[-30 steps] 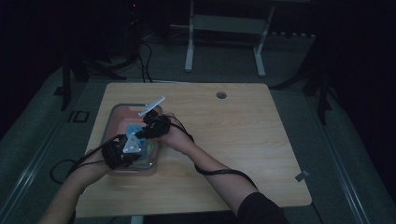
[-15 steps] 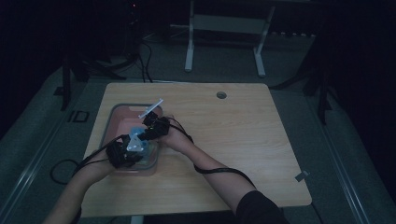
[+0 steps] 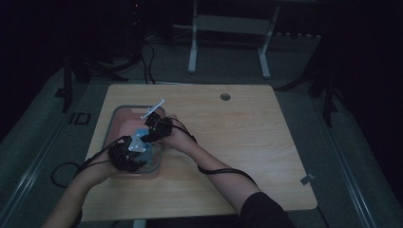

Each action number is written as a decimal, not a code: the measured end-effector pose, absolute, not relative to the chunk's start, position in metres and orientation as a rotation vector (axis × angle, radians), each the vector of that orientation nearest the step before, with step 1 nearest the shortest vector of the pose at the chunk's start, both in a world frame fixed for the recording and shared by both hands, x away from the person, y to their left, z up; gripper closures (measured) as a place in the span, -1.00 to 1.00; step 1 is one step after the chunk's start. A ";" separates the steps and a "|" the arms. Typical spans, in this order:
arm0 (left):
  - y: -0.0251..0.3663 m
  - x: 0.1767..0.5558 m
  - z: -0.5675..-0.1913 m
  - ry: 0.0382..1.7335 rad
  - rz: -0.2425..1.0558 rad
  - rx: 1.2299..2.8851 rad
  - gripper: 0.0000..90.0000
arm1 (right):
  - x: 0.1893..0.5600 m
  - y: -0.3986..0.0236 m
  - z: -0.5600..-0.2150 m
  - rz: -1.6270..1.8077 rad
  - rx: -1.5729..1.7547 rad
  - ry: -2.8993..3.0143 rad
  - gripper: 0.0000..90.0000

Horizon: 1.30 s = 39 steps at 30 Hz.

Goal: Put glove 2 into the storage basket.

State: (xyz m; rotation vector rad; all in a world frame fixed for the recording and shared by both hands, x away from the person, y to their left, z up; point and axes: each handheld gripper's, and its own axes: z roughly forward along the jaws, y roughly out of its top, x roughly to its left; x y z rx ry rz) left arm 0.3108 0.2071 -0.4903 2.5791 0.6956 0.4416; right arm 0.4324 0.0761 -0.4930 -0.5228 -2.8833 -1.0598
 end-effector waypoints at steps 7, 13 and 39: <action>0.206 0.308 -0.482 0.711 0.478 2.554 0.07 | 0.434 0.070 -0.482 -1.141 -0.527 -2.907 0.11; 0.207 0.308 -0.467 0.785 0.487 2.465 -0.20 | 0.430 0.061 -0.467 -1.172 -0.512 -2.898 0.04; 0.156 0.307 -0.451 0.712 0.395 2.331 -0.73 | 0.404 -0.014 -0.467 -1.253 -0.419 -2.819 -0.68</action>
